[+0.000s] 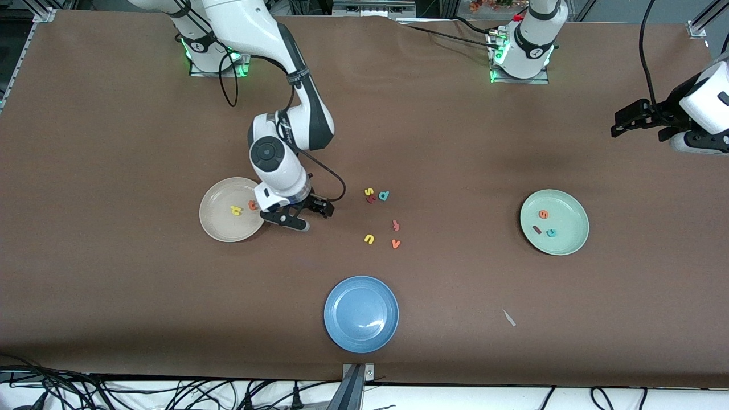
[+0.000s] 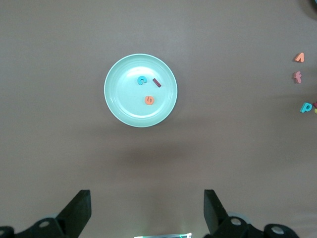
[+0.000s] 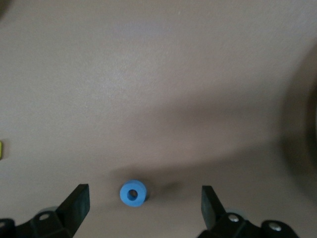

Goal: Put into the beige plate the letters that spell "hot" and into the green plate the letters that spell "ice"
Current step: 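Move the right gripper to the blue o and grasp it, then carry the blue o toward the beige plate with the right gripper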

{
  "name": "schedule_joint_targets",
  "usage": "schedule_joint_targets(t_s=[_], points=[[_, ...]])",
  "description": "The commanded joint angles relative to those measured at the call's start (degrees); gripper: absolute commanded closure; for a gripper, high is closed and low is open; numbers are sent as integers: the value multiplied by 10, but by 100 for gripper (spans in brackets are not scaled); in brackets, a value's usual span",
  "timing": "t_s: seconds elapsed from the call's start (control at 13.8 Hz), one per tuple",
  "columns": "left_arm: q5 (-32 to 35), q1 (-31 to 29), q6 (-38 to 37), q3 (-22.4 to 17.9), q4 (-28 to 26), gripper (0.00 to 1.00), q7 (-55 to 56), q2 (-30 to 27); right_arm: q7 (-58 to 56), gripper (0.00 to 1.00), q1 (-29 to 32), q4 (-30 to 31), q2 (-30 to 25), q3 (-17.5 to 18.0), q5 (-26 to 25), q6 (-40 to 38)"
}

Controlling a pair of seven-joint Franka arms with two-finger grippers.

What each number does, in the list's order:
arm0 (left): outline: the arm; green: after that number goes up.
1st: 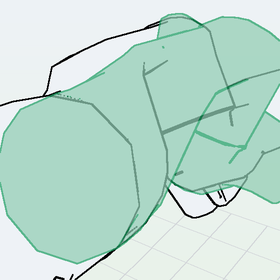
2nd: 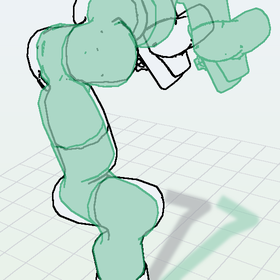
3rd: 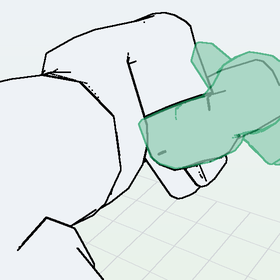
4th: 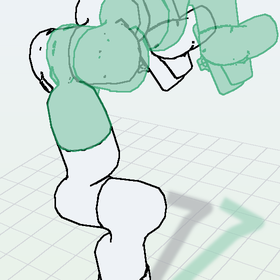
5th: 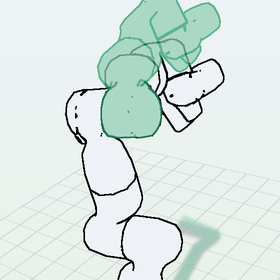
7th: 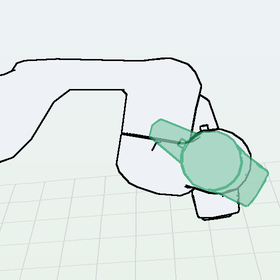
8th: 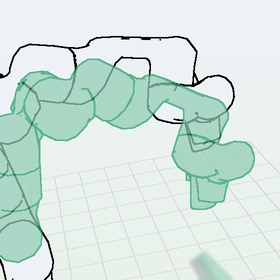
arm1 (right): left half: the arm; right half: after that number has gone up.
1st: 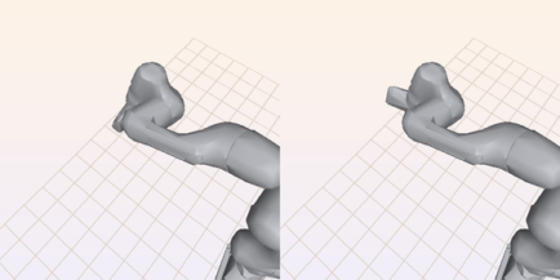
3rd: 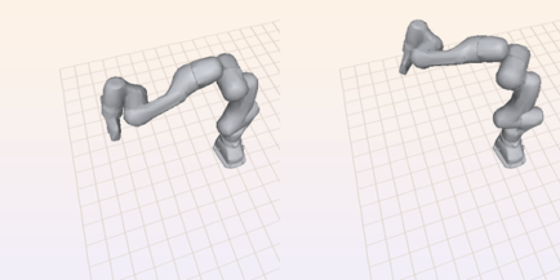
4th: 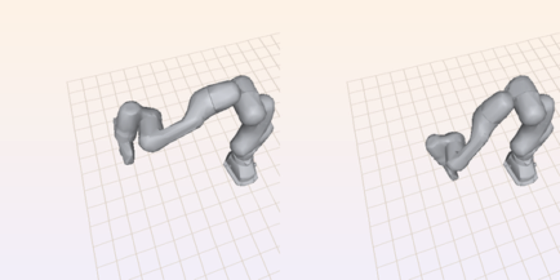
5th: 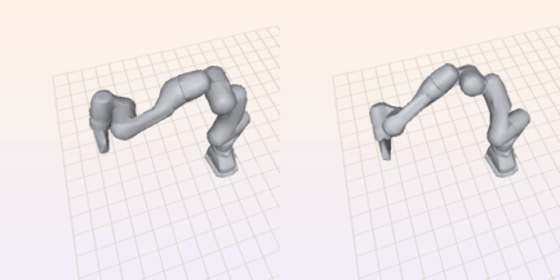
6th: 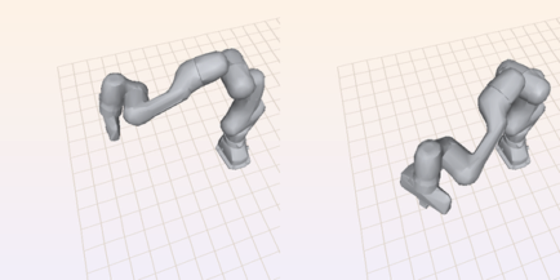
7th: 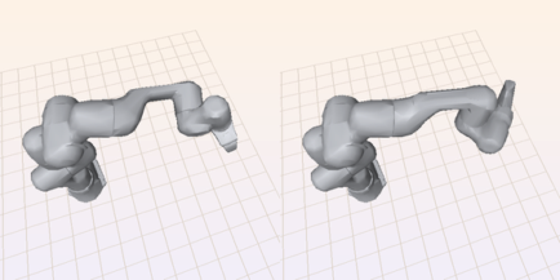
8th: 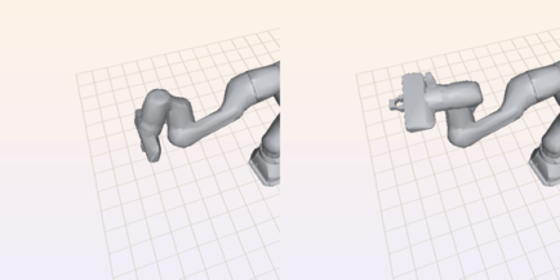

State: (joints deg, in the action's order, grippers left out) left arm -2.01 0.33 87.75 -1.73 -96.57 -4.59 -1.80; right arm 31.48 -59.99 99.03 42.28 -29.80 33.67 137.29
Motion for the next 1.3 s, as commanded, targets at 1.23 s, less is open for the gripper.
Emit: schedule_joint_targets(t_s=[1.23], points=[[7, -3, -21, 0, 18, 0, 2, 7, 38, 34, 1, -55, 53, 14, 25, -26]])
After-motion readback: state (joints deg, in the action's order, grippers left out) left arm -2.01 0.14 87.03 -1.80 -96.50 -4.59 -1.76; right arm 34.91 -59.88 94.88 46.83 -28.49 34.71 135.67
